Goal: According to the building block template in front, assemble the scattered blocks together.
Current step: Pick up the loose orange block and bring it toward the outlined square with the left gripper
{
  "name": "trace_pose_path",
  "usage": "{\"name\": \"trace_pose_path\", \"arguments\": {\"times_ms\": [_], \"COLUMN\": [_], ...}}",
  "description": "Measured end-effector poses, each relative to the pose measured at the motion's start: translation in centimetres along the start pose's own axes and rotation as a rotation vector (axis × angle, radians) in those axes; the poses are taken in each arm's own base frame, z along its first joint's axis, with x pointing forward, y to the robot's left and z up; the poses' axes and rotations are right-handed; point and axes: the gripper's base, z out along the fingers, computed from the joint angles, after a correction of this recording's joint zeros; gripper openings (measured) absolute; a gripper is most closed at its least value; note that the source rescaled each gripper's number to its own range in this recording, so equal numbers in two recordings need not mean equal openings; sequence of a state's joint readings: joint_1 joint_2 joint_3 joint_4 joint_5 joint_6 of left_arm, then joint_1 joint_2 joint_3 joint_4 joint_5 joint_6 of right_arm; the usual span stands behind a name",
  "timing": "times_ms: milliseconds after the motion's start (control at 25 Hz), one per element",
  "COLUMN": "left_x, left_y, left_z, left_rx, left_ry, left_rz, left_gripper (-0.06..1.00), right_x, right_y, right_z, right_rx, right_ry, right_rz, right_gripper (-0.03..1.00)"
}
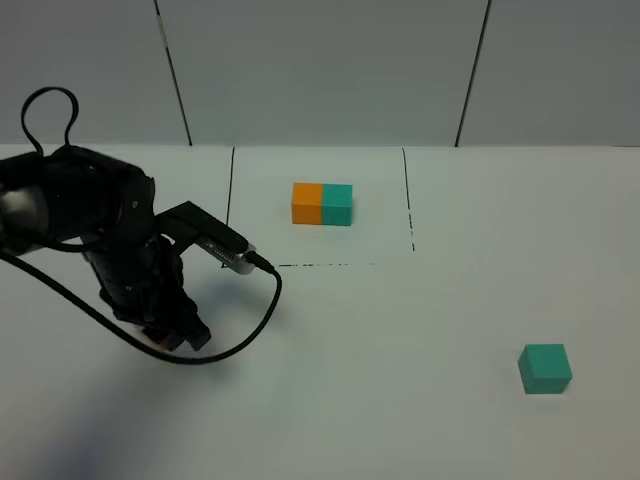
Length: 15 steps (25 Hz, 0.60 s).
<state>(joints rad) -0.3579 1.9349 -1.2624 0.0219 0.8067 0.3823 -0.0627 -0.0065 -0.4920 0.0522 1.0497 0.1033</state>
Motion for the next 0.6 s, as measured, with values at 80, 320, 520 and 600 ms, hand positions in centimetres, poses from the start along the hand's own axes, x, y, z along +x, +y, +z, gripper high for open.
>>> {"name": "trace_pose_path", "arguments": {"times_ms": [80, 320, 520, 600], "left_x": [-0.7, -2.4, -4.5, -5.5], "left_y": [0.0, -1.3, -3.1, -3.7], "left_z": [-0.9, -1.7, 0.3, 1.0], "left_rx": [0.023, 0.132, 0.148, 0.131], "left_ry": [-0.031, -0.057, 0.048, 0.09], "left_rz": [0.151, 0.443, 0.571, 0.615], "left_gripper": [0.0, 0.0, 0.0, 0.0], "right_x": [0.0, 0.0, 0.0, 0.0], "right_y": [0.0, 0.0, 0.0, 0.0], "right_z": [0.0, 0.0, 0.0, 0.0], "right_rx": [0.0, 0.001, 0.001, 0.001], "right_ry": [0.0, 0.0, 0.0, 0.0], "right_rz": [0.0, 0.0, 0.0, 0.001], "right_gripper": [0.89, 0.89, 0.89, 0.89]}}
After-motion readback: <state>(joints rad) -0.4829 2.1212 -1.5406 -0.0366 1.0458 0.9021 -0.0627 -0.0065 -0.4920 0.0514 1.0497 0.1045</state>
